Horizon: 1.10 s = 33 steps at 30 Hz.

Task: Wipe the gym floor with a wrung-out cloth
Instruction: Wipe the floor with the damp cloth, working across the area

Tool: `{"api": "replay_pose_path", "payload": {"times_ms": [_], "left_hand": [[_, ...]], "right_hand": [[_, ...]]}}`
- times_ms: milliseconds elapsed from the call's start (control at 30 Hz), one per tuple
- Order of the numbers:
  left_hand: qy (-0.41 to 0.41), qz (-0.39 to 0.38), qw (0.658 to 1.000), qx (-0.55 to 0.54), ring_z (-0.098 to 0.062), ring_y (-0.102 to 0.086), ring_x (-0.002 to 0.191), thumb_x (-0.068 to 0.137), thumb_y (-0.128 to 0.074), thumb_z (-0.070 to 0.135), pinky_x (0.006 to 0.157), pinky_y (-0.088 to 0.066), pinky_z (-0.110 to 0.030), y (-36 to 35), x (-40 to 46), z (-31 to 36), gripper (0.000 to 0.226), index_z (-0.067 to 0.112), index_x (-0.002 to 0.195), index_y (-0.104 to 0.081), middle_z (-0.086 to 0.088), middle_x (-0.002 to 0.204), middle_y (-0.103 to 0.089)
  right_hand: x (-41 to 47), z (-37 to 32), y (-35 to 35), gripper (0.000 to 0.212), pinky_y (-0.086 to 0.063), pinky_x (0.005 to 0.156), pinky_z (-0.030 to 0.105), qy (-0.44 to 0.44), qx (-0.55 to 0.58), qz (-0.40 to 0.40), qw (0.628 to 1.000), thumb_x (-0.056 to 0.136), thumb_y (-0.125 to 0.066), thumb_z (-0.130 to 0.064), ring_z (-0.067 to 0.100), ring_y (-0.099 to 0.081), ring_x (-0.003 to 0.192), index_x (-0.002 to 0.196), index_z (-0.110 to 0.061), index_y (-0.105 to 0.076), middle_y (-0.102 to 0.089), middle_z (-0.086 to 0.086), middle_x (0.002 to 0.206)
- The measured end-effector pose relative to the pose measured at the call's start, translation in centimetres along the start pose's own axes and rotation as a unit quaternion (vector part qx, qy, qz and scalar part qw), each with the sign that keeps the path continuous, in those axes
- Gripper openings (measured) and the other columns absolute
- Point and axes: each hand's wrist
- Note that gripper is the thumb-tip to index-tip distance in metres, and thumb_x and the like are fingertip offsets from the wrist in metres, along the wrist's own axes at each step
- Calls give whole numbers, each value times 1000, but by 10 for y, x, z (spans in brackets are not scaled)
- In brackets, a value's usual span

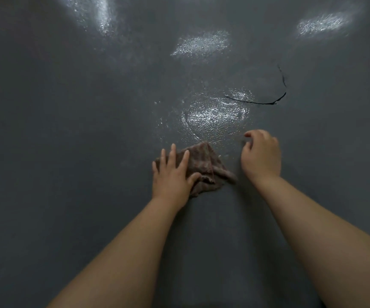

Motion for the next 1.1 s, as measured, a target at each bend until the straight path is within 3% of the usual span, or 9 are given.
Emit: {"api": "replay_pose_path", "payload": {"times_ms": [100,233,367,500,567,667,833,967,1100], "left_hand": [[-74,-14,994,81,-35,-7,145,88,-15,62,114,1,-47,-21,-2,24,70,30,149,-22,-12,158,-8],[-255,-41,956,143,-17,-50,127,75,-45,63,109,-21,-35,-41,-4,89,66,21,123,-63,2,133,-57],[-331,-142,915,182,-19,-38,136,86,-25,61,113,-3,-36,-37,10,116,72,17,136,-51,-1,142,-48],[-378,-51,903,196,-20,-44,131,84,-27,63,113,-12,-33,-30,53,99,71,19,133,-55,-1,136,-54],[-375,-3,913,160,-21,-26,142,91,-31,57,115,-1,-31,-16,80,90,69,14,145,-35,-7,151,-33],[-292,15,946,137,-15,8,146,98,-29,49,115,10,-31,16,122,68,71,14,151,1,-2,159,6],[-37,43,998,33,-17,14,145,98,-28,50,115,10,-35,55,174,-3,74,14,151,8,-2,158,15],[187,113,975,-34,-33,11,145,97,-29,52,115,5,-46,52,151,-39,74,14,152,2,-14,157,13],[129,91,987,5,-41,14,142,97,-26,52,114,10,-48,41,148,1,67,28,150,7,-16,156,15]], "right_hand": [[-2,14,0,34,-37,92,42,-19,-26,61,998,84,-45,-8,42,-48,111,112,-3,-63,-54,19,128],[12,20,6,43,-34,97,43,-70,-47,86,993,84,-37,-20,41,-45,117,117,-4,-60,-47,20,137],[38,20,8,36,-30,101,41,-112,-43,114,986,94,-40,-18,37,-41,124,125,-7,-56,-41,16,143],[59,4,-1,34,-30,100,40,-81,-40,131,987,94,-41,-19,37,-42,124,123,-6,-56,-41,17,142],[66,-8,-8,34,-30,102,41,-77,-27,130,988,94,-42,-18,36,-41,125,123,-6,-55,-39,17,144],[68,-29,-20,35,-29,102,41,-63,-18,114,991,93,-44,-18,38,-40,127,123,-4,-54,-36,20,145],[62,-52,-37,36,-28,104,43,-17,-26,63,998,91,-47,-18,42,-39,126,123,-3,-55,-35,23,146],[57,-47,-40,38,-37,99,48,-15,-52,55,997,88,-40,-23,44,-46,117,115,-5,-60,-44,23,138],[58,-36,-40,46,-44,90,53,-3,-80,57,995,84,-35,-28,45,-54,106,114,-9,-63,-53,23,129]]}}
Point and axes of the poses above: each hand's wrist, its own x-axis towards the middle knuckle, its own y-axis out of the back of the hand, z = x × y
